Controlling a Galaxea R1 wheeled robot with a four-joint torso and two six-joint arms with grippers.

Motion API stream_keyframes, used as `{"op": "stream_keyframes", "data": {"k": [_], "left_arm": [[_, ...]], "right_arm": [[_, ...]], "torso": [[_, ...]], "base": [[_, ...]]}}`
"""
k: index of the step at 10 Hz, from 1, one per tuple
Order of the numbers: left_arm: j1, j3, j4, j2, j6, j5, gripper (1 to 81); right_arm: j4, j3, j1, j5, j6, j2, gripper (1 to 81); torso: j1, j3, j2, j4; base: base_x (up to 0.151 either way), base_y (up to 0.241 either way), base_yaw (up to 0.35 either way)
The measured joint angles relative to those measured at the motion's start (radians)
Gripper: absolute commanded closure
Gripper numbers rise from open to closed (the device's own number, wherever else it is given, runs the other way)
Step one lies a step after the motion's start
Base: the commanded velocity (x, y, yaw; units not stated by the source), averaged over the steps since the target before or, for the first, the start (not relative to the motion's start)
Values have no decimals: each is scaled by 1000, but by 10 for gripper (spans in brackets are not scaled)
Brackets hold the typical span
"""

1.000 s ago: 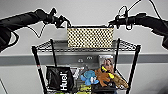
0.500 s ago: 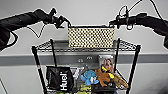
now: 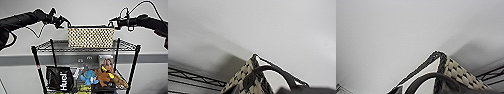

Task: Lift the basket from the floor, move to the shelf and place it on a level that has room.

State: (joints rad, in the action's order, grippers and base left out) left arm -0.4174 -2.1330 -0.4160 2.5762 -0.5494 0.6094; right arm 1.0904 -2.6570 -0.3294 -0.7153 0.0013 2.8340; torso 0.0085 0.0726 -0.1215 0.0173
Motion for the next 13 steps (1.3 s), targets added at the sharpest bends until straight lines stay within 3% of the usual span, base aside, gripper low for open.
{"op": "stream_keyframes", "data": {"k": [3,7,11,13], "left_arm": [[-17,79,0,-95,0,0,10],[-35,263,0,-290,0,-11,10],[-47,426,0,-456,0,-23,10],[-47,475,3,-548,0,-23,10]], "right_arm": [[6,47,-3,-12,0,-63,10],[20,320,-21,-7,0,-230,10],[15,627,-54,67,6,-487,10],[-4,694,-53,89,8,-620,10]], "torso": [[0,0,0,0],[0,0,0,0],[0,0,0,0],[0,0,0,0]], "base": [[0,0,0],[0,0,0],[0,0,0],[0,0,0]]}}
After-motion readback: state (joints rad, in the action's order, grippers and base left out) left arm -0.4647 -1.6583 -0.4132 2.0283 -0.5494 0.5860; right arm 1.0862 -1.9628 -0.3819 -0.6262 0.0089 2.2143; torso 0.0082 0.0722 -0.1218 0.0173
